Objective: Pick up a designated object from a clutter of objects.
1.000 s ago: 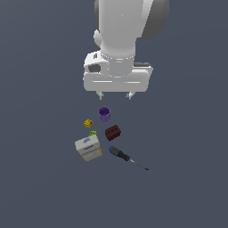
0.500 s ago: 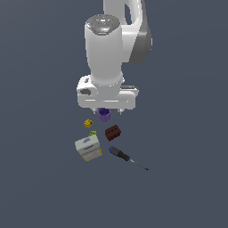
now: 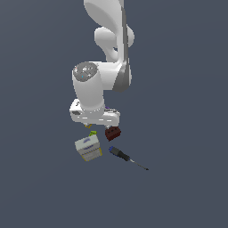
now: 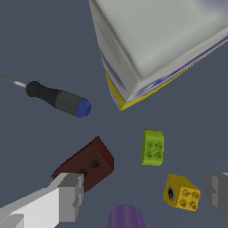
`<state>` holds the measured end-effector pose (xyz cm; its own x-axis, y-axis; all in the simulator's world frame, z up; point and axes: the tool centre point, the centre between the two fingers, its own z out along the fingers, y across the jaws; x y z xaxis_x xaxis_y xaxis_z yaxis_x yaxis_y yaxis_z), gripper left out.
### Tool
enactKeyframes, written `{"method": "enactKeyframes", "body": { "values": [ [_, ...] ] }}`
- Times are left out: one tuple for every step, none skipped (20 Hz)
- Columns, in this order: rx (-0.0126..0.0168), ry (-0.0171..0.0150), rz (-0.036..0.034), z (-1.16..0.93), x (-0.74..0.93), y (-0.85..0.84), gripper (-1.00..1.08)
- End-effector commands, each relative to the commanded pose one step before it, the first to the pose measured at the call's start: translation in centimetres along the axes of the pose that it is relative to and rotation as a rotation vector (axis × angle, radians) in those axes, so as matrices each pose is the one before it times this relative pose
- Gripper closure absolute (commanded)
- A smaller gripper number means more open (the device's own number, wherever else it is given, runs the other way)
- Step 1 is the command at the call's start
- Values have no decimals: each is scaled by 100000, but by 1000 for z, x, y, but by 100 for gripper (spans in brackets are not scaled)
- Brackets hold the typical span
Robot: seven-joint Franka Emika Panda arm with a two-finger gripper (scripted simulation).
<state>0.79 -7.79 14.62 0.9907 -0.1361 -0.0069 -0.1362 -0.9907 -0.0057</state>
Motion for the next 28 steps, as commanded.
{"method": "enactKeyframes", "body": {
  "values": [
    [48,291,2206,2317,-204,1281,-92],
    [-19,55,767,792,-107,449,-92],
    [-33,52,718,734,-113,423,-92],
    [-43,48,663,676,-115,392,-92],
    [-51,44,610,619,-115,362,-92],
    [-56,40,561,563,-113,334,-92],
    [-58,36,505,507,-108,302,-92],
    [-59,33,453,452,-102,272,-92],
    [-57,29,401,397,-94,241,-92],
    [-52,25,344,343,-84,208,-92],
    [-47,21,292,290,-74,177,-92],
    [-41,17,240,236,-62,146,-92],
    [-34,14,192,183,-49,116,-92],
    [-23,9,127,131,-35,78,-92],
    [-15,6,83,78,-21,50,-92],
    [0,0,0,27,-7,2,-92],
    [11,-135,-73,-112,2,-48,-92],
    [0,0,0,31,-1,0,-92],
    [0,0,0,92,-3,0,-92],
    [0,0,0,153,-5,0,-92],
    [0,0,0,213,-7,0,-92],
    [0,0,0,273,-10,0,-92],
    [0,0,0,332,-12,0,-92],
    [-3,47,50,365,-17,27,-92],
    [0,0,0,447,-16,0,-92],
    [0,0,0,502,-17,0,-92],
    [0,0,0,539,-15,0,-92],
    [-6,49,48,462,-11,26,-92]
  ]
}}
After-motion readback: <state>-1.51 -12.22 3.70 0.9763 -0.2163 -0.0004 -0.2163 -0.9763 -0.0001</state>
